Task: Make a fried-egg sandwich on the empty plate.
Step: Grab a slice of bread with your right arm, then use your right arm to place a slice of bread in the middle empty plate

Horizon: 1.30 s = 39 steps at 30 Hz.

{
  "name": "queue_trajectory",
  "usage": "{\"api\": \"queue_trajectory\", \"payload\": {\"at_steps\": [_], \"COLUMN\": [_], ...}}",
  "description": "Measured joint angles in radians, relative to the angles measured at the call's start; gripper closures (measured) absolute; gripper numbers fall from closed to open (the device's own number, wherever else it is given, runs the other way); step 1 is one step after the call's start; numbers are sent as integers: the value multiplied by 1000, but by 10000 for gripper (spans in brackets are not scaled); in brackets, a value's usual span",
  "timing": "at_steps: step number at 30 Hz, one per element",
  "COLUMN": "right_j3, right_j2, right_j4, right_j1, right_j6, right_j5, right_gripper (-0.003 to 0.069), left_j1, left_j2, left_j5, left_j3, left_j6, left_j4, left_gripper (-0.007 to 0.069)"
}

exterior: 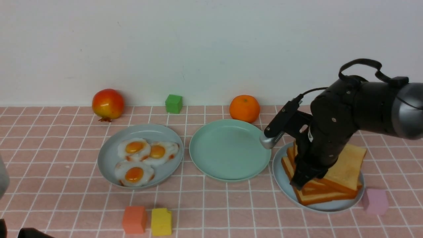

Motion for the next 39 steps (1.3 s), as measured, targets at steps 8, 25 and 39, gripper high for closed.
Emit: {"api": "queue_trajectory", "payload": {"at_steps": [8, 25, 39], "right_j3": [7, -327, -569], "right_j2": [-122, 38, 393], "right_j4": [24, 2, -134], "right_j1": [24, 278, 276], "right_j6": [-1, -66, -71], "right_j5": [48, 40, 13], "right_gripper": [568, 574, 574], "left_j1": [0, 0, 0], "left_j2": [0, -30, -87], "left_j5": [-4, -50, -33], "left_j3": [0, -119, -119], "left_j6": [49, -74, -126], "left_j4": [-16, 138, 189], "left_gripper": [612, 612, 612]}}
